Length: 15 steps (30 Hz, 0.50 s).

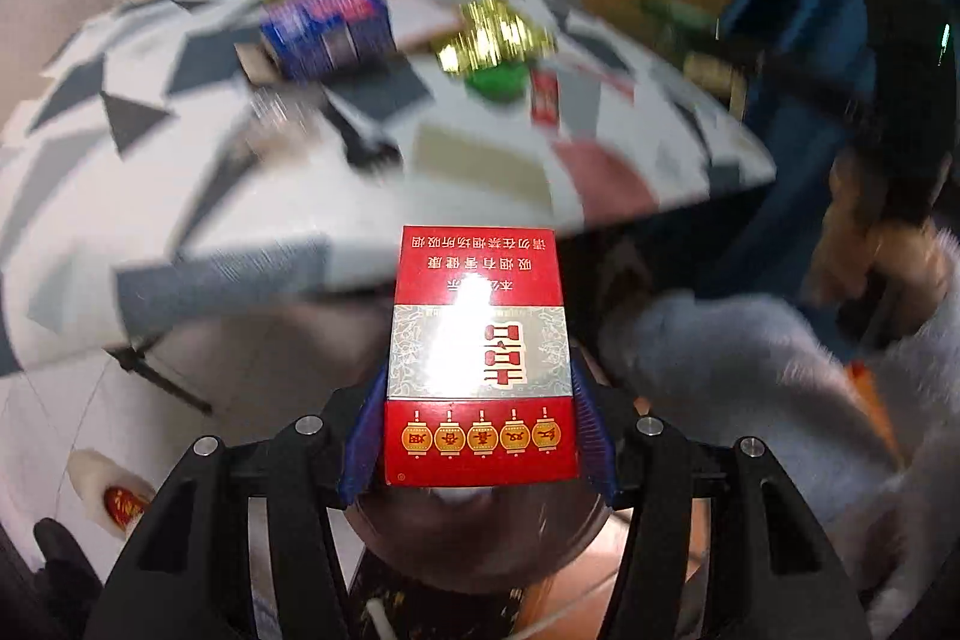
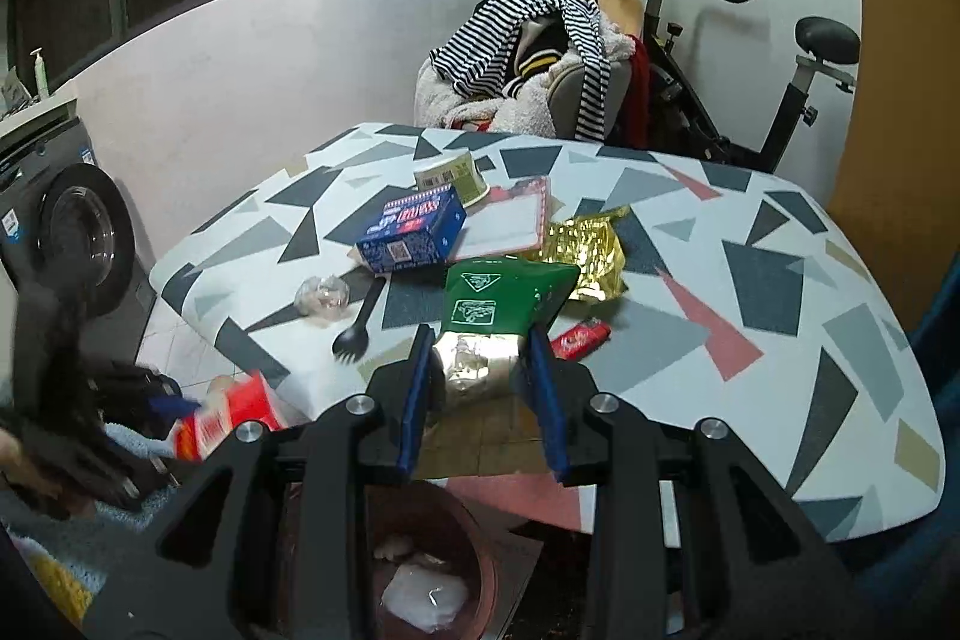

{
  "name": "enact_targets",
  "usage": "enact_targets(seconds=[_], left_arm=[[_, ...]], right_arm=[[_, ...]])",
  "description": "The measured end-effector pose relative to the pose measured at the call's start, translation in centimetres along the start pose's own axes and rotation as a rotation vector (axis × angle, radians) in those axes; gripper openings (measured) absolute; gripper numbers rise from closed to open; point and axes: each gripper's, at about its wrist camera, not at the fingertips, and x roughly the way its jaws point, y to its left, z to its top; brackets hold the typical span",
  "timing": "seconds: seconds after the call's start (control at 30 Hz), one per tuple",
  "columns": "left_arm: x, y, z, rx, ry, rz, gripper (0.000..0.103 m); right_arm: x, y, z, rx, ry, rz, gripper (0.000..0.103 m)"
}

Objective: Collect trash
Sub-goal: 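Drop the red box into the bin with the left gripper while the right drops the green packet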

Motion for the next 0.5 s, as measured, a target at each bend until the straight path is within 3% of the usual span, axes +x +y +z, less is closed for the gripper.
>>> enact_targets(seconds=[0.3,0.37,0.4,0.5], left_arm=[[6.2,-0.3,-2.0,0.038,0.158,0.014,0.055],[6.6,-0.2,-2.2,0.037,0.166,0.023,0.061],[6.7,-0.1,-2.2,0.026,0.164,0.028,0.074],[5.8,0.4,-2.2,-0.011,0.110,0.017,0.078]], right_arm=[[-0.2,-0.2,-1.8,0.014,0.040,-0.004,0.034],[-0.2,-0.3,-2.2,0.023,0.047,-0.002,0.034],[-0.1,-0.3,-2.4,0.027,0.050,-0.001,0.034],[-0.1,-0.3,-3.1,0.040,0.061,0.005,0.034]])
